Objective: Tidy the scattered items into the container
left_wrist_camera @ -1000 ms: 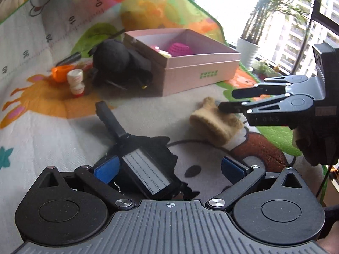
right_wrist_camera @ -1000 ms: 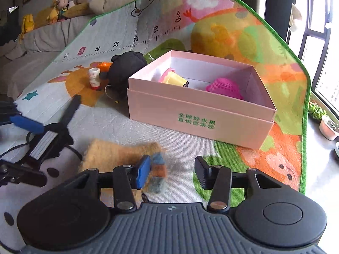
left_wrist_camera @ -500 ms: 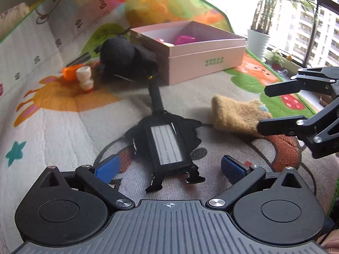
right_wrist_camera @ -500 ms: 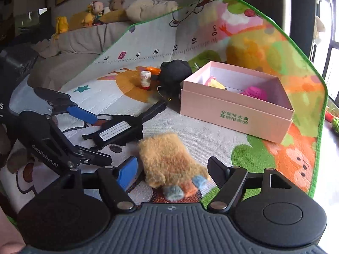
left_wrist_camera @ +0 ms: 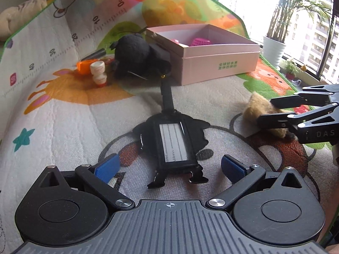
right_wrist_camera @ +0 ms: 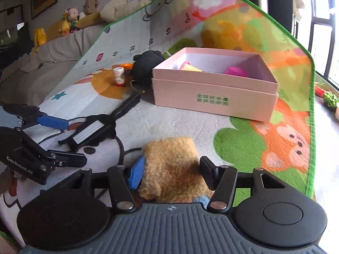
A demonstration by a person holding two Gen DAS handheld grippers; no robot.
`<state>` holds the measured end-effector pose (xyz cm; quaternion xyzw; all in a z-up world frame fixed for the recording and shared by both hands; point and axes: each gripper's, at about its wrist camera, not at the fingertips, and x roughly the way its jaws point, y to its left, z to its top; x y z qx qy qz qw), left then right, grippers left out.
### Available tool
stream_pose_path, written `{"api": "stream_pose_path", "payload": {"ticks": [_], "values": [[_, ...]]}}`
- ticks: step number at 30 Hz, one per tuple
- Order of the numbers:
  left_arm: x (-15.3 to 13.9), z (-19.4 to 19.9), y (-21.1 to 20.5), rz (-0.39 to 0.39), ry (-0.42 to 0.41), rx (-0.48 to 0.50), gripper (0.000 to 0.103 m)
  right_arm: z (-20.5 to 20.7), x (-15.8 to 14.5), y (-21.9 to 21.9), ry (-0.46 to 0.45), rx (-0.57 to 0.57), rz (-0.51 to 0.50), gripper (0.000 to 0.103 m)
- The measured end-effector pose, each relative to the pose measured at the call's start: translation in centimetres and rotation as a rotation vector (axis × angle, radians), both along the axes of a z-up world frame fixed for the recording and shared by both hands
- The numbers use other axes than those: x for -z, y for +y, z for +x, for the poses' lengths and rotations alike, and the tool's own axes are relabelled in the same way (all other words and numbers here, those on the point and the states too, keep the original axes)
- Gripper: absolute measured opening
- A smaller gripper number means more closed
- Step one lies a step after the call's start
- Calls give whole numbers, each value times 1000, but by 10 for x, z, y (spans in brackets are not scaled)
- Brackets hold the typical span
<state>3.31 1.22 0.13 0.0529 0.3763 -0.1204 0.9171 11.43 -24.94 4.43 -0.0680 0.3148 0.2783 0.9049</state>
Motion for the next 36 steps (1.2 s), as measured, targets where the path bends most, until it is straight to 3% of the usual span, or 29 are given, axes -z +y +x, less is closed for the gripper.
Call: {"api": "stream_pose_path", "payload": {"ticks": [13, 14, 15, 17, 26, 36], "values": [[-7, 8, -13, -10, -21, -39, 102, -14, 7, -11, -46, 53, 12, 61], [-7, 10, -14, -7, -19, -43, 97, -14, 7, -11, -48, 53, 13, 61], [-6, 14, -14, -9, -9, -47, 85, -15, 8, -12, -50, 54, 14, 61], [-7, 17, -14, -1, -15, -55, 80, -16, 7, -12, -54, 55, 20, 62], [-7, 9, -23, 33, -35, 5, 78, -16, 8, -11, -47, 63, 14, 67], [-6, -3, -20, 8, -37, 40, 79, -31, 6, 5, -4, 83, -17, 68]]}}
